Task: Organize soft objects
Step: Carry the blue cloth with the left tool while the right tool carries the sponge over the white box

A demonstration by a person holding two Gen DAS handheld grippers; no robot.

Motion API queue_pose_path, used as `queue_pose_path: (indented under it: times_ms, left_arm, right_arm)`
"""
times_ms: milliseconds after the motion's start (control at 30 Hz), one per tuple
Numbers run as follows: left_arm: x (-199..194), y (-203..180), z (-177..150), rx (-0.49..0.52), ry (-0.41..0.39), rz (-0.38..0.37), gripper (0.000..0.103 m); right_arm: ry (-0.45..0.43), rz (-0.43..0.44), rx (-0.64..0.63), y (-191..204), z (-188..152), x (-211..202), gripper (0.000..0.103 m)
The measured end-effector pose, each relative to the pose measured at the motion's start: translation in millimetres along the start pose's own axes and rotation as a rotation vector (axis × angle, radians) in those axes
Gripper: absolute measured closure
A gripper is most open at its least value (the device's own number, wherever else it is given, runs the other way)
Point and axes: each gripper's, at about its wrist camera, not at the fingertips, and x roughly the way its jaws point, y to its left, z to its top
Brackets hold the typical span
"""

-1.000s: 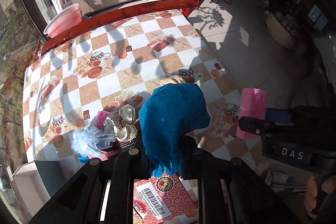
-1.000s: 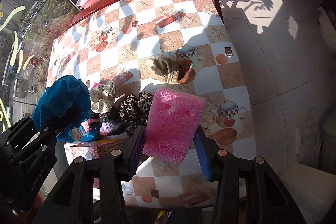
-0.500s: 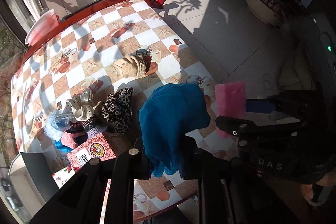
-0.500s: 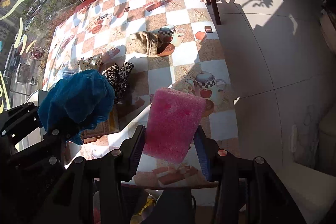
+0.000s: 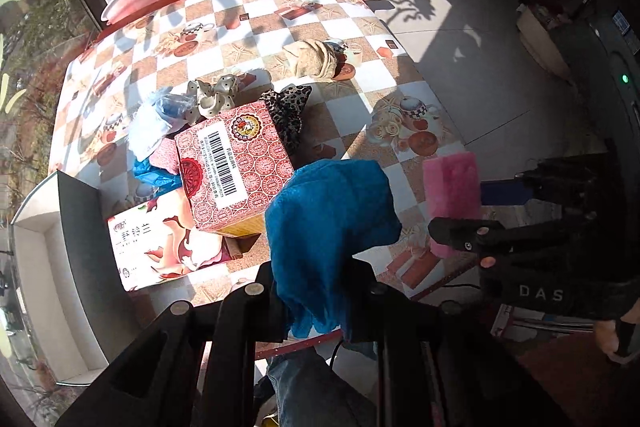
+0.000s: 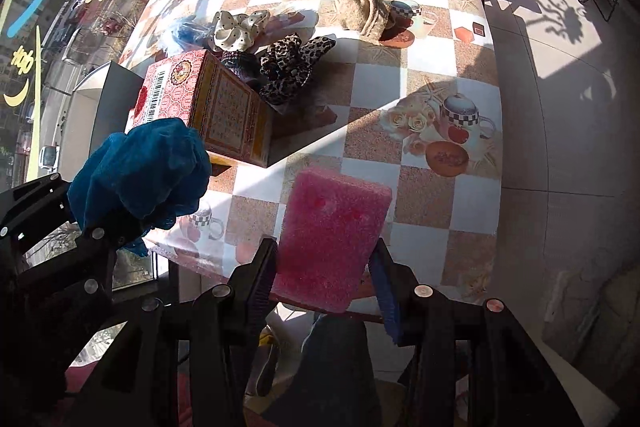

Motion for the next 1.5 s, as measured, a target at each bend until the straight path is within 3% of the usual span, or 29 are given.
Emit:
queue_pose_path:
  times_ms: [267,733,933,1200,1500]
  left_arm:
    - [-24.5,65.6,-39.0,-0.072,-0.027,0.062,0.084]
    - [-82.3,221.7,-76.8,-0.302,-0.159,0.202,0.084]
    - [-93.7,276.7,-105.3,-0.395,-0.169,0.253,0.084]
    - [-91.2,309.8,-132.3,-0.467,-0.166,0.258,0.084]
    - [-82.7,320.1,-137.5,-0.485,-0.167,0.231,0.084]
  right_arm:
    - [0.046,0.099,-0.103,69.0,4.7,19.9,0.055]
    - [-0.047,0.107,-0.328,210.7,59.0,7.6,0.055]
    - [-0.062,0.113,-0.398,257.5,77.0,7.6,0.055]
    - [-0.072,0.115,-0.484,314.5,89.1,2.9,0.055]
    - [-0.062,0.086,-0.559,351.3,89.7,6.3,0.055]
